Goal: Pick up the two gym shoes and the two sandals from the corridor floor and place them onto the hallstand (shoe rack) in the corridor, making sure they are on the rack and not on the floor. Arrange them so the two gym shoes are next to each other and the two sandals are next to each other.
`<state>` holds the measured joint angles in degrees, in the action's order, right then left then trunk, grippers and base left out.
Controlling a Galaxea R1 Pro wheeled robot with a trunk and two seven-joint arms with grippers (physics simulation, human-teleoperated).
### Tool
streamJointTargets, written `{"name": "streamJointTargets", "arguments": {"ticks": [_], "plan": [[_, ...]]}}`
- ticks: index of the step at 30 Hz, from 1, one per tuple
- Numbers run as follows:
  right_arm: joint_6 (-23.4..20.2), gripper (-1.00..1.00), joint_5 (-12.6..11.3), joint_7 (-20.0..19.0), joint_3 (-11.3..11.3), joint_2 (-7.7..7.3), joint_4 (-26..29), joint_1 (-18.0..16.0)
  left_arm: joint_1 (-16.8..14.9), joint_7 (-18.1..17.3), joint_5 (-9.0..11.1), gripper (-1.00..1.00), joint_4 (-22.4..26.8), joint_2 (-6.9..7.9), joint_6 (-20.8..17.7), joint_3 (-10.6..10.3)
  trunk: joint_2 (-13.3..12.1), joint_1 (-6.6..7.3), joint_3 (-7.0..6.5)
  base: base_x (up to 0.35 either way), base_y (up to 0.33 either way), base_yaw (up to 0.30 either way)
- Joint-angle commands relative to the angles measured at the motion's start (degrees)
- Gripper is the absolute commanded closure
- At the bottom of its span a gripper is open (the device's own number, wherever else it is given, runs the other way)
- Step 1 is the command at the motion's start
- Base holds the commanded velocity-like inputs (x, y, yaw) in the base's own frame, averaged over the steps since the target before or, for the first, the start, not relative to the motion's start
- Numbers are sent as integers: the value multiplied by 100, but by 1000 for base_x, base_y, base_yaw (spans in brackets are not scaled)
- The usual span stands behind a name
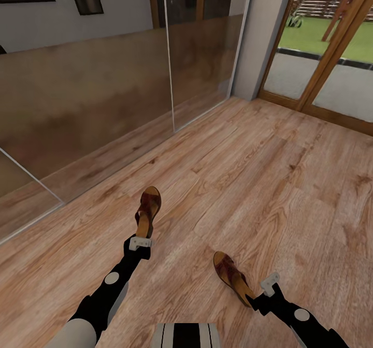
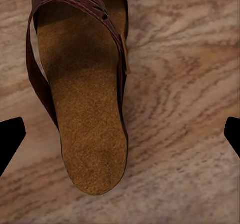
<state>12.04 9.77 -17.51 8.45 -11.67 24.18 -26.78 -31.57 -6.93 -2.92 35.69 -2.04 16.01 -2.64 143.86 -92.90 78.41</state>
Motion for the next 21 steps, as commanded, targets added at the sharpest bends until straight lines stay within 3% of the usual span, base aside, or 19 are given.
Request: {"name": "streamJointTargets", "arguments": {"ticks": [1,14,21], "plan": [[27,-100,60,1,-1,-2,-1,-2,-1,-11,-51,100,-2,-1,21,9,1,1,3,6,0,0],[70,-100,60,19,20,-10,-10,-2,2,-92,-51,100,16,-5,77,9,1,1,3,1,0,0],[62,-100,60,27,17,-10,-11,-2,2,-175,-51,100,17,2,182,9,11,-17,187,0,0,0]]}}
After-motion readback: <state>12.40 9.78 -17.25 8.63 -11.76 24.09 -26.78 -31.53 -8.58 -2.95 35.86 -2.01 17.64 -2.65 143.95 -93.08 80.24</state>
